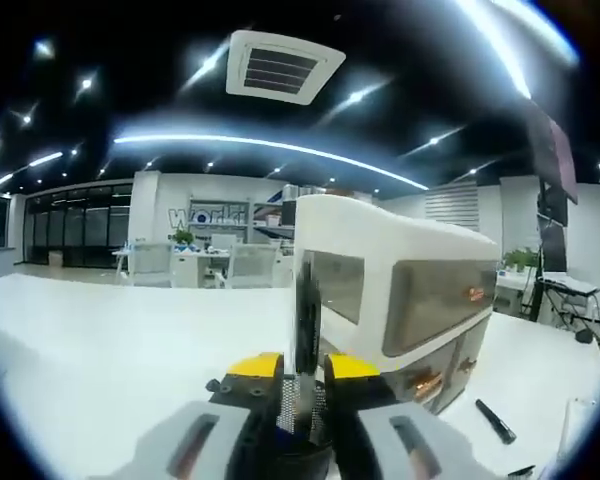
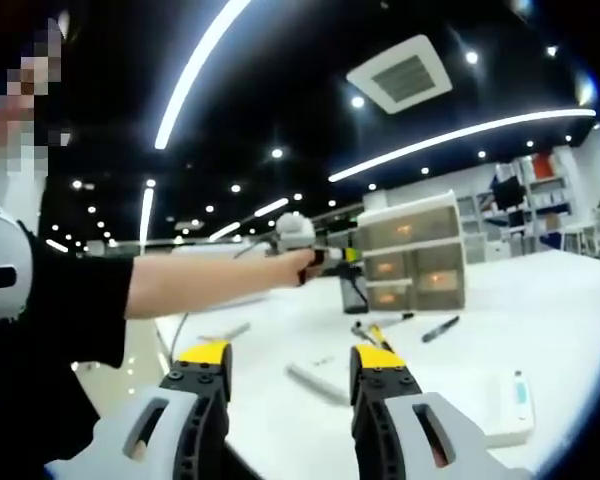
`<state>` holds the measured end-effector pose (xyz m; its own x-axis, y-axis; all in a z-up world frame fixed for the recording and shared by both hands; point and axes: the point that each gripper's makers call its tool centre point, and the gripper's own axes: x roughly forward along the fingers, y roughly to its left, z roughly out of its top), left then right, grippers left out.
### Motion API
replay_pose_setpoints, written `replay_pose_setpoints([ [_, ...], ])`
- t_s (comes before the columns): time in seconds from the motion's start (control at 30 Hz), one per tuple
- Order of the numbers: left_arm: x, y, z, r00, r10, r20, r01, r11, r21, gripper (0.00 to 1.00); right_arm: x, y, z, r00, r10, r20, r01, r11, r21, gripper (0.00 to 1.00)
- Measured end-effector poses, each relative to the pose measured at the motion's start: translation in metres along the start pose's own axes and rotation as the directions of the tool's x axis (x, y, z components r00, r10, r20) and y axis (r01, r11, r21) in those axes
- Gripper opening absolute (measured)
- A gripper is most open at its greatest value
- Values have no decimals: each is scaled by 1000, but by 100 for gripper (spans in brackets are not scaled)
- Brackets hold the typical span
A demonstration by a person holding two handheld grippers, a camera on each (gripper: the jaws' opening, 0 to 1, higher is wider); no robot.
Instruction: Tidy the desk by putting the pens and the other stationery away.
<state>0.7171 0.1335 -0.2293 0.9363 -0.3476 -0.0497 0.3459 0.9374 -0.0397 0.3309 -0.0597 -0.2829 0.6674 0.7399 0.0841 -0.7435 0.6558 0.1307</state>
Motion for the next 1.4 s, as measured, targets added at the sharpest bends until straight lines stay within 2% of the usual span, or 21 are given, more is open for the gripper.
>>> replay_pose_setpoints([
  [0.13,-2,-4,2,1000,-6,10,6,1000,4,37,1,0,1,1000,2,1,-2,1000,0,45],
  [0.27,-13,-16,4,1000,-13,28,12,999,31,41,3,1,1,1000,5,1,-5,1000,0,45],
  [0.37,-25,-20,3,999,-25,48,25,1000,8,48,5,3,0,1000,10,-2,-10,1000,1,45],
  [0.47,-33,-20,0,998,-30,47,30,1000,6,49,6,4,0,1000,13,-3,-13,1000,-1,45],
  [0.7,-63,-25,-16,993,-75,88,84,991,-102,57,9,7,-1,1000,20,-8,-20,1000,-4,45],
  [0.8,-74,-26,-24,993,-91,80,99,990,-102,57,12,9,-2,1000,25,-14,-25,1000,-7,45],
  [1.07,-102,-30,-27,988,-129,82,137,986,-96,61,17,11,-2,999,34,-16,-34,999,-10,45],
  [1.13,-113,-36,-26,985,-151,88,158,984,-87,61,18,11,-3,999,34,-18,-35,999,-11,45],
  [1.2,-128,-42,-29,983,-172,72,176,982,-61,59,18,12,-3,999,35,-16,-35,999,-12,45],
  [1.27,-142,-50,-26,972,-210,102,215,975,-48,59,17,11,-3,999,35,-15,-35,999,-9,45],
  [1.4,-162,-54,-28,965,-232,118,244,964,-100,61,18,12,-5,999,34,-19,-34,999,-11,45],
])
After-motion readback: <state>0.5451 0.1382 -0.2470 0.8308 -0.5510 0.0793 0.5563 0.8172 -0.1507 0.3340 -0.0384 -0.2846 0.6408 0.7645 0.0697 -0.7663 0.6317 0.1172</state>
